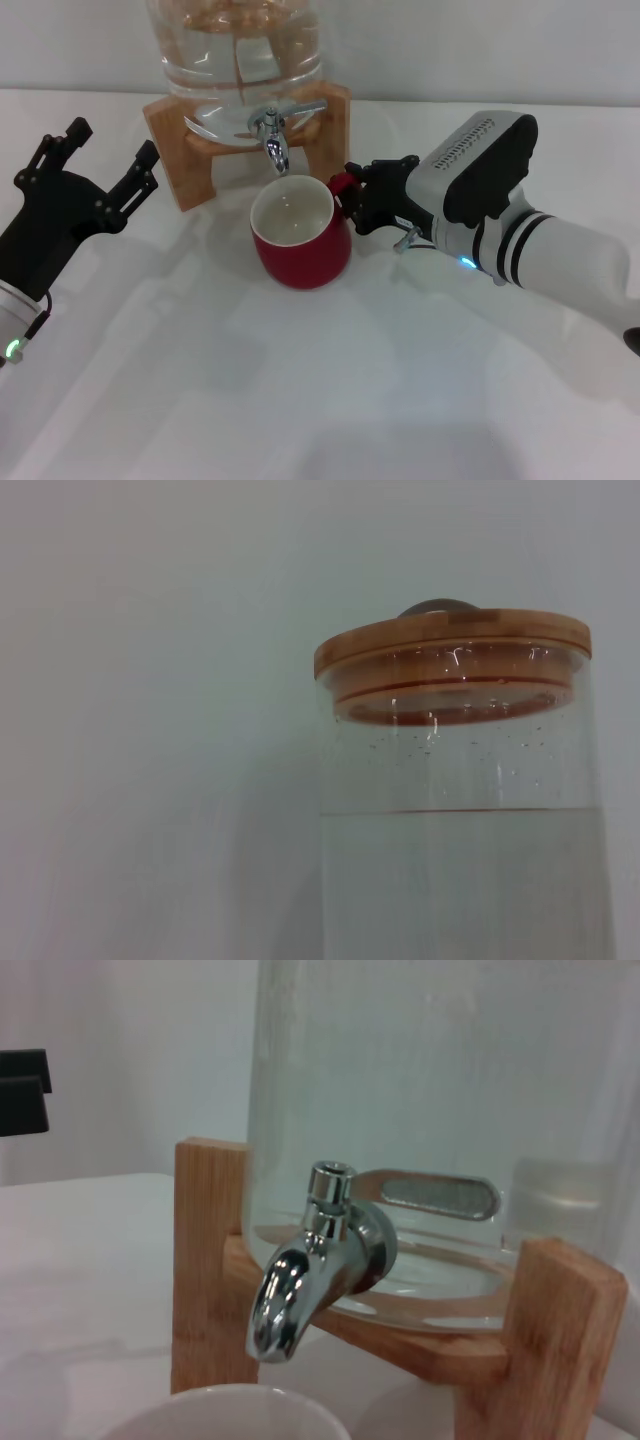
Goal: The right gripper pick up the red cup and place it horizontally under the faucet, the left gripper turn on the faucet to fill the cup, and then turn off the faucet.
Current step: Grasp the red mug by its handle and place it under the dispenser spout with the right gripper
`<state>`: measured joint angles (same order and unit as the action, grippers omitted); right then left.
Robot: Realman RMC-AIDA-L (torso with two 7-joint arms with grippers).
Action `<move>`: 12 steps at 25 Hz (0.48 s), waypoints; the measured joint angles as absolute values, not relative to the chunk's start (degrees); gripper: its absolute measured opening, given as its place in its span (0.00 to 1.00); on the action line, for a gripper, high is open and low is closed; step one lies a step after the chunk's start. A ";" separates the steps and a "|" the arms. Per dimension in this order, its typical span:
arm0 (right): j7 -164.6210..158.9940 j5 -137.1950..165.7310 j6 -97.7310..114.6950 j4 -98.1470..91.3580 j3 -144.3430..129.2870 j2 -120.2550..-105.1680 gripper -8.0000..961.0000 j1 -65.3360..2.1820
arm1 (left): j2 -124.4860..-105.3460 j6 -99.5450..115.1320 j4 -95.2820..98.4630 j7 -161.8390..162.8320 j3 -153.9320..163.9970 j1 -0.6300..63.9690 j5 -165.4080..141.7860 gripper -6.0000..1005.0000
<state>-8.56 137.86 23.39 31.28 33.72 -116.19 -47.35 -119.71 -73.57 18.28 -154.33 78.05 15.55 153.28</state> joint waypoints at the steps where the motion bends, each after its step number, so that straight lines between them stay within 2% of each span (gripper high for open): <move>1: -8.78 137.83 23.10 31.29 33.77 -116.19 0.19 -47.50 | -119.71 -73.57 18.28 -154.33 78.05 15.55 153.28 0.84; 12: -9.85 137.65 20.87 31.30 34.75 -116.20 0.20 -48.30 | -119.70 -73.57 18.28 -154.33 78.05 15.45 153.28 0.84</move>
<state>-9.85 137.65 20.87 31.30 34.75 -116.20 -48.30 -119.70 -73.57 18.28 -154.33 78.05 15.45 153.28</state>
